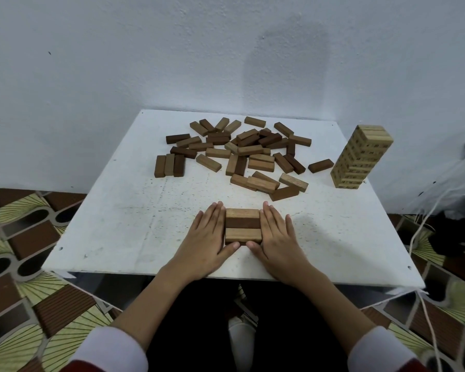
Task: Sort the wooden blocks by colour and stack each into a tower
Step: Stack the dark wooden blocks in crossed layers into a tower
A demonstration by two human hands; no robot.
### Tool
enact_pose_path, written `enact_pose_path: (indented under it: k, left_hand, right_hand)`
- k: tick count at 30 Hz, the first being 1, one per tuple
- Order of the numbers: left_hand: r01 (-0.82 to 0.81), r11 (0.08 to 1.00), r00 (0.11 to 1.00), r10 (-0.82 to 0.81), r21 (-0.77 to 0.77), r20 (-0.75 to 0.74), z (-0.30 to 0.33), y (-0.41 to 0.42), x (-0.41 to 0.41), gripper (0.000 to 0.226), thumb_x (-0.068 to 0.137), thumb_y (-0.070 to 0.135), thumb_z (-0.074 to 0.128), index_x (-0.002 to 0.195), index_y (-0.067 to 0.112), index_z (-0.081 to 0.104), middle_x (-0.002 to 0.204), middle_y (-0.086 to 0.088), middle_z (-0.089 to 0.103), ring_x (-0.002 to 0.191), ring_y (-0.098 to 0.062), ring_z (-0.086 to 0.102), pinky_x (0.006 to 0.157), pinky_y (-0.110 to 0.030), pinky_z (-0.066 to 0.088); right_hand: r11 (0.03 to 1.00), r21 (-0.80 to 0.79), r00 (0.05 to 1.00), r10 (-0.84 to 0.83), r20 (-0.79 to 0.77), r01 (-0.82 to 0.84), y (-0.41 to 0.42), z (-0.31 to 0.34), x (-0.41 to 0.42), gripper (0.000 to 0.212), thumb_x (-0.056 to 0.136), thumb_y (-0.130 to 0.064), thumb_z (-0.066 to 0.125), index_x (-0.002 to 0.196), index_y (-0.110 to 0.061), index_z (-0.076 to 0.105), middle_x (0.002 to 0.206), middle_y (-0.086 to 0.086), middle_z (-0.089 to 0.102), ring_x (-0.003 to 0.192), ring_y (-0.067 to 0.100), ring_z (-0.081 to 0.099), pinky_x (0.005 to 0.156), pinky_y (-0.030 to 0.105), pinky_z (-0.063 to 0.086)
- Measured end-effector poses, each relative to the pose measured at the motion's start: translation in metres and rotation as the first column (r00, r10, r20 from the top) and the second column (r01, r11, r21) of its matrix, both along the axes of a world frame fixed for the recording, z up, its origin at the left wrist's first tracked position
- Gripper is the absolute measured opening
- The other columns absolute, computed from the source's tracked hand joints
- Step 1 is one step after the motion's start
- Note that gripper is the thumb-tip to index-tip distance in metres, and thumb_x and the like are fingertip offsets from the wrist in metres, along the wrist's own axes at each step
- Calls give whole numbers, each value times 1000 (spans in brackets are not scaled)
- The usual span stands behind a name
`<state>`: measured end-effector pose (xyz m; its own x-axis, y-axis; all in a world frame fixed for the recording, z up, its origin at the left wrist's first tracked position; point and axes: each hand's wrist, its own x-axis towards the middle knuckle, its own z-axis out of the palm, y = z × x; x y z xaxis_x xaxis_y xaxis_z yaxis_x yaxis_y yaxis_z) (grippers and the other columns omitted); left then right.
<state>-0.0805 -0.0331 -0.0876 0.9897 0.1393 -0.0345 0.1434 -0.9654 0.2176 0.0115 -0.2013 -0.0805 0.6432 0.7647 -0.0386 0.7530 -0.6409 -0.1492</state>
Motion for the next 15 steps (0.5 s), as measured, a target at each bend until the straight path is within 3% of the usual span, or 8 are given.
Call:
enact_pose_path:
  k: [11, 13, 15]
  left_hand:
    - [-3, 1000, 1000, 3, 9, -9, -1, -2, 0, 107, 64, 78, -28, 145, 8, -20, 157, -7, -16, 141, -13, -24, 114, -30, -15]
    - [-14, 1000, 1000, 14, -23, 1, 1, -2, 0, 107, 68, 80, -17, 147, 9, -17, 157, -5, -16, 139, -9, -25, 112, -28, -17]
    - [-21, 994, 1000, 19, -104, -19, 5, 0, -2, 107, 71, 82, 9, 148, 11, -15, 157, -2, -17, 136, -4, -25, 110, -25, -17]
  right_hand:
    - [1000, -6, 1000, 5, 12, -5, 0, -1, -1, 114, 63, -73, -35, 148, -3, -4, 157, 13, -10, 145, 22, -13, 108, 39, -20]
    - [1000, 11, 1000, 11, 4, -11, -1, -1, -1, 114, 63, -74, -33, 148, -4, -4, 157, 11, -11, 144, 19, -14, 110, 39, -19]
    - [989, 144, 994, 26, -106, -11, -5, 1, -2, 110, 68, -76, -25, 149, -7, 2, 158, 7, -7, 144, 13, -10, 113, 37, -14]
